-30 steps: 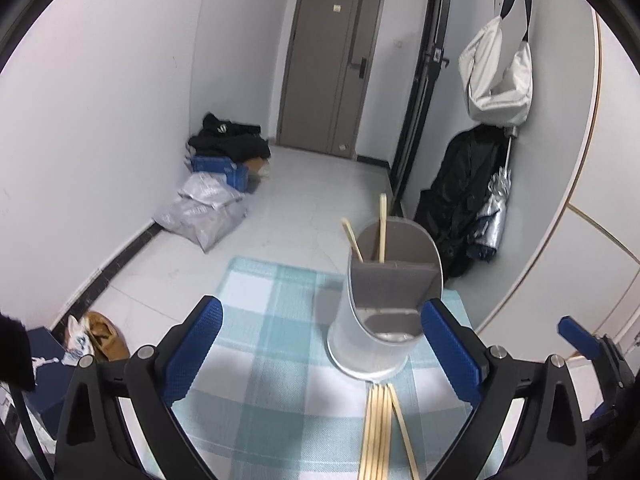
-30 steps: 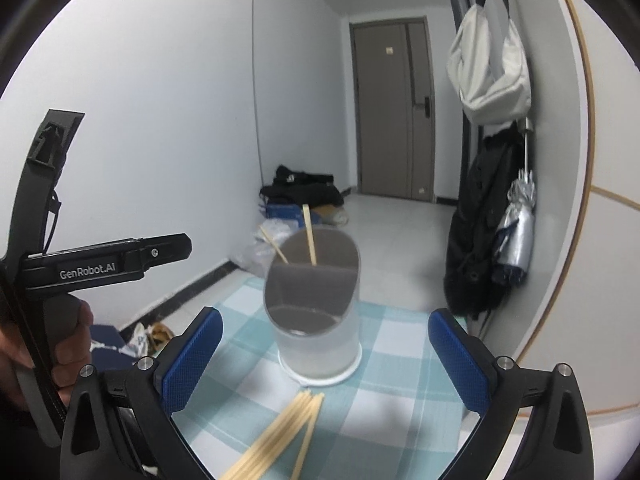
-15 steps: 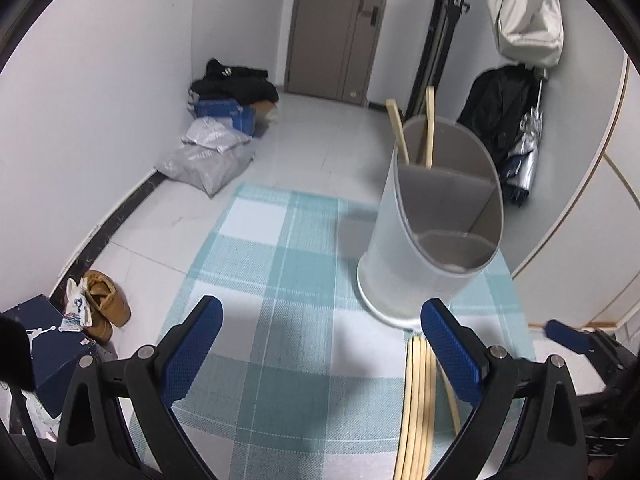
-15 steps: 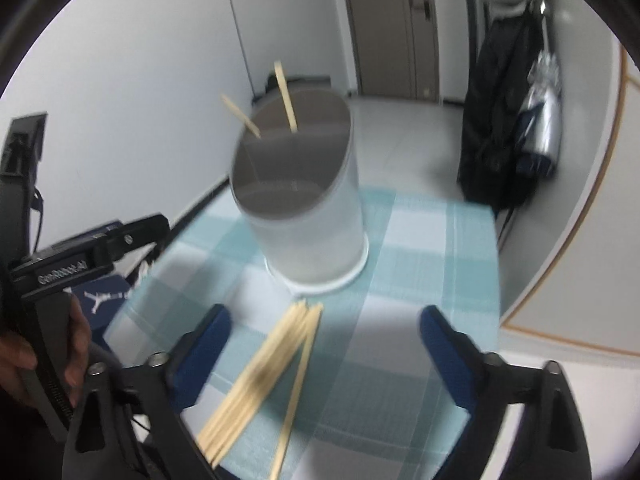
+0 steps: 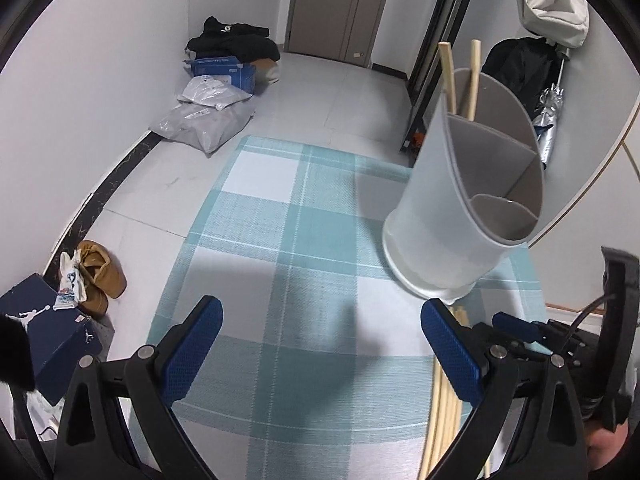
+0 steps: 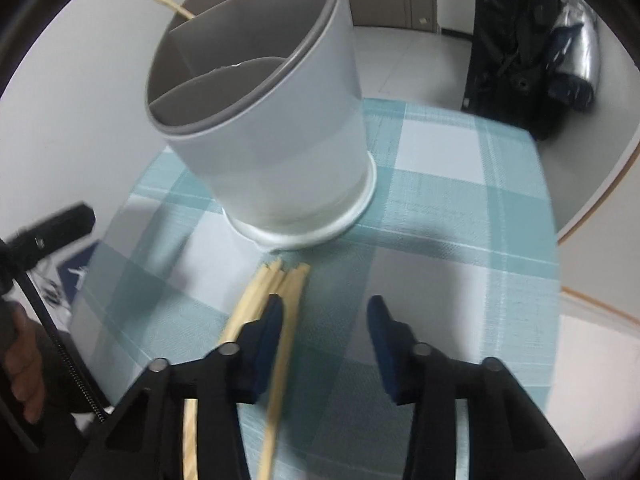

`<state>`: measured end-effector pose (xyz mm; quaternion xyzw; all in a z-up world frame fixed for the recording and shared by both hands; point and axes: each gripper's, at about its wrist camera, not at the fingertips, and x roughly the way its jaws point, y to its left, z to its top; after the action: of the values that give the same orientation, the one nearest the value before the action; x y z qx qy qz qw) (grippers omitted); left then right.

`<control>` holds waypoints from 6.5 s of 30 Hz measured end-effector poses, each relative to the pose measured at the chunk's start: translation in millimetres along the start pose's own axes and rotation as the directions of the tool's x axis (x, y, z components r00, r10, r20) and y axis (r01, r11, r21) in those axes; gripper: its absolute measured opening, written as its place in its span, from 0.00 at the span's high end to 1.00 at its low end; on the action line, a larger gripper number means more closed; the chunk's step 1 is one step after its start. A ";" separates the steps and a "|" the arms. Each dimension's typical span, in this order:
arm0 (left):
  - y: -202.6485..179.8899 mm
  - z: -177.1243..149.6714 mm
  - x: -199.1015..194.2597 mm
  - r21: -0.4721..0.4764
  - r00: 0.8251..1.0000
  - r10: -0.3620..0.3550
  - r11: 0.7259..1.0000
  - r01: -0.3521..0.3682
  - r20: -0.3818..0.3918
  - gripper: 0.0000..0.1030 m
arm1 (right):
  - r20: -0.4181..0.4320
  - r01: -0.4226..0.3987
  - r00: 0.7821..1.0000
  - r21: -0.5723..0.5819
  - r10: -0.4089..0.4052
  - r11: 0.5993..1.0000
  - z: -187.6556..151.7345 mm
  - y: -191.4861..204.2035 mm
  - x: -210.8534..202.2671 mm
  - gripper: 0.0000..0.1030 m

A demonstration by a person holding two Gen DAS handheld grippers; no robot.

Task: Organize utensils
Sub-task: 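Lower the right gripper to the chopstick bundle and pinch another chopstick, then lower the left gripper to the chopstick bundle and grasp one chopstick, then lift both held chopsticks up toward the white utensil holder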

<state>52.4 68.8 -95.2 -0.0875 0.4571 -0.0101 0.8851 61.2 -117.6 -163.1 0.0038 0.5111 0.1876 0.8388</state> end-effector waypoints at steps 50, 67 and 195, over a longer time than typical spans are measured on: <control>-55.5 -35.7 52.4 0.206 0.958 -0.012 0.976 0.074 -0.285 0.09 | 0.224 -0.324 0.939 0.325 0.260 0.889 -1.4 -69.1 -67.3 0.94; -70.5 -39.1 59.9 0.273 0.964 0.056 0.962 0.018 -0.261 0.16 | 0.218 -0.273 0.950 0.241 0.223 0.931 1.6 -55.4 -70.0 0.94; -60.4 152.6 -92.7 0.152 0.759 -0.263 0.965 0.215 0.596 0.99 | 0.687 -0.168 0.696 -0.125 0.207 0.978 181.3 -0.7 -221.9 0.94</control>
<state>125.9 40.7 76.0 -0.1104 0.1311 -0.1110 0.9789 126.8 -155.4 113.3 0.1043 0.1496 0.2701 0.9454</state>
